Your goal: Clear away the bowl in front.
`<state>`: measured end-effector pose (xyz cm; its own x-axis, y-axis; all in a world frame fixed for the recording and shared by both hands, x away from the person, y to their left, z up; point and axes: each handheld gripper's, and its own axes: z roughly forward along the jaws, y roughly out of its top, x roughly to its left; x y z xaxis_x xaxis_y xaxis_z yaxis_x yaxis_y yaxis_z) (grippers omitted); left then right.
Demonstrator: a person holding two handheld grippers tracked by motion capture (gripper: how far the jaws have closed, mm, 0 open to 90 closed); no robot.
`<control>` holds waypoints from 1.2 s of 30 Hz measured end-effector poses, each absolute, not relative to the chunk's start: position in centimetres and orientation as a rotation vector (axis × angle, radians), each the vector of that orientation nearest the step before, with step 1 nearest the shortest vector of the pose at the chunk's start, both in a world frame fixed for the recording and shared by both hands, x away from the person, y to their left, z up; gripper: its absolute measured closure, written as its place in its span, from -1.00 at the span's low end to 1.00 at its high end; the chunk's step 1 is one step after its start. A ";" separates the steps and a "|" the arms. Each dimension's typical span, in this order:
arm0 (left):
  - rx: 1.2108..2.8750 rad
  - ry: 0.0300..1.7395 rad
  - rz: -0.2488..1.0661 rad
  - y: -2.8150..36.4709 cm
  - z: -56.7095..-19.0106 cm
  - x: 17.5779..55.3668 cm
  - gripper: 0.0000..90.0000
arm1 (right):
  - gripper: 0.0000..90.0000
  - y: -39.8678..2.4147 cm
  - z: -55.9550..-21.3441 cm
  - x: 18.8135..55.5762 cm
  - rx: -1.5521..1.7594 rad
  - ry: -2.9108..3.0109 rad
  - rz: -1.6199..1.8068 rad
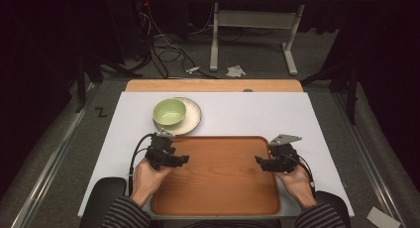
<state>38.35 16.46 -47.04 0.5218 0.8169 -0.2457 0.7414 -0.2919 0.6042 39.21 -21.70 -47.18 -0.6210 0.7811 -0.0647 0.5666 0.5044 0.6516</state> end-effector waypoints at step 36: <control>2.092 1.230 0.304 16.6 -42.9 41.0 -0.22 | -0.24 -21.5 -47.4 39.0 1.133 2.402 0.805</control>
<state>41.02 16.58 -42.94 0.5258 0.8399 -0.1346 0.6808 -0.3206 0.6586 39.03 -21.49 -47.43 -0.6114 0.7872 -0.0806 0.5795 0.5148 0.6318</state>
